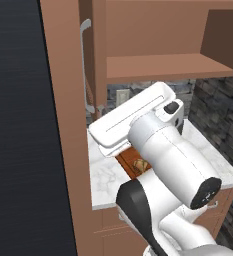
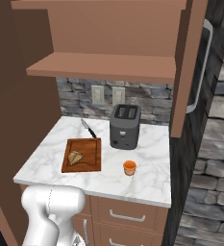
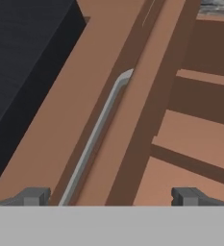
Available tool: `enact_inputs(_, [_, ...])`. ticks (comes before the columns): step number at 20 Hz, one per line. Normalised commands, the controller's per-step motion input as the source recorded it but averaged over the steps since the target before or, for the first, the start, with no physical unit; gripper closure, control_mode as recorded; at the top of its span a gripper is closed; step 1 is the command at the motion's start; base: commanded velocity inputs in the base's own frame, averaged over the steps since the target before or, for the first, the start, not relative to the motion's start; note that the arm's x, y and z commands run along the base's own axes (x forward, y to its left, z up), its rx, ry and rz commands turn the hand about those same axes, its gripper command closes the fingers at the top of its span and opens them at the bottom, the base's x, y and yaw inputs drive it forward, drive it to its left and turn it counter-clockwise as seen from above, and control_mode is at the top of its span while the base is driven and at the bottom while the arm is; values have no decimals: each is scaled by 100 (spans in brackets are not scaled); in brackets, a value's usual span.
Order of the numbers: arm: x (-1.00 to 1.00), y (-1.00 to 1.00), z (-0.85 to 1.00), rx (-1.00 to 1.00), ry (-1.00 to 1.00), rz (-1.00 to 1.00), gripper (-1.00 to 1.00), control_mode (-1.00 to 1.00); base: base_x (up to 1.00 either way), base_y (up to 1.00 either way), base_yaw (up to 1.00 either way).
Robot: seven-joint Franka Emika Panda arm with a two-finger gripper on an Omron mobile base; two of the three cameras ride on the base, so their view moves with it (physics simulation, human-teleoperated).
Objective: Pick the bread, place it on the cutting board, pick the jam, place it on the counter, and close the cabinet.
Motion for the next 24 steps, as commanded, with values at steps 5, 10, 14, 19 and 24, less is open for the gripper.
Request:
enact_inputs(5, [17, 0, 0, 0, 0, -1, -100, -100, 0, 0, 0])
enact_inputs(10, [10, 0, -2, 0, 0, 0, -100, -100, 0, 0, 0])
enact_inputs(14, [6, 5, -8, 0, 0, 0, -100, -100, 0, 0, 0])
enact_inputs(19, [0, 15, -16, 0, 0, 0, -100, -100, 0, 0, 0])
enact_inputs(24, [8, 12, -13, 0, 0, 0, -100, -100, 0, 0, 0])
